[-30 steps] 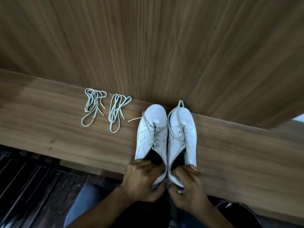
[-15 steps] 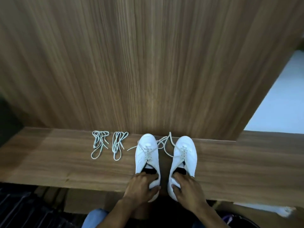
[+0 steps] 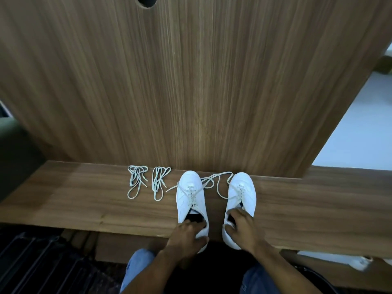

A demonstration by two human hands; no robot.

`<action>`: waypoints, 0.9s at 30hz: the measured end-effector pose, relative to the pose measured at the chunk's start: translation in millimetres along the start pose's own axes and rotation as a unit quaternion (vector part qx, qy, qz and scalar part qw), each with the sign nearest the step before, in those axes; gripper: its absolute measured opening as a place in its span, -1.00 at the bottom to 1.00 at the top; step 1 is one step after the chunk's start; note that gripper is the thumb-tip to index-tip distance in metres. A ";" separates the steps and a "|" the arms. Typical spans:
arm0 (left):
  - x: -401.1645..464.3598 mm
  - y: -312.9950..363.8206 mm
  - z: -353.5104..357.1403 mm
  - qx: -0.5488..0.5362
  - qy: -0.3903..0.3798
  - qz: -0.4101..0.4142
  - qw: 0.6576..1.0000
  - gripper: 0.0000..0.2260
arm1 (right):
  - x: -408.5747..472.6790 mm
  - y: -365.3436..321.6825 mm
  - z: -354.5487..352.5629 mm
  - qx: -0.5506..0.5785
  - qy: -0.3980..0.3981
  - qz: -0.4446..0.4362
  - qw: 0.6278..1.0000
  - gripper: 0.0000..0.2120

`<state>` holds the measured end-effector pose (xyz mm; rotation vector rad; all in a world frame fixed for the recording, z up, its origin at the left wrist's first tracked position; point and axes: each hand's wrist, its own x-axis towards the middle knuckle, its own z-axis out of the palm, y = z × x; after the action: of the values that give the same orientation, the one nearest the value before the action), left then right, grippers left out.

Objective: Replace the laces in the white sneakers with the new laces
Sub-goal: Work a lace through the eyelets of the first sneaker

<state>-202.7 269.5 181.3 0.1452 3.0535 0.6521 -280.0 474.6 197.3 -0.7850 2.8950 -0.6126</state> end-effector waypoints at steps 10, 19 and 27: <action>-6.9 -8.8 -0.7 -0.219 0.240 -0.195 0.925 -0.65 | 51.7 -67.7 3.0 0.030 -0.043 -0.026 0.998 -0.78; 21.7 -23.5 -21.1 -0.161 0.078 -0.301 0.937 -0.74 | 65.3 -76.5 27.6 0.092 -0.042 0.100 0.990 -0.64; 35.3 -11.1 -30.1 -0.086 0.052 -0.277 0.956 -0.59 | 63.3 -79.3 24.8 0.063 -0.041 0.095 0.993 -0.62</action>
<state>-239.9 250.5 204.3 -0.7374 2.8851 0.8810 -293.3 371.6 207.8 -0.4998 2.7802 -0.7134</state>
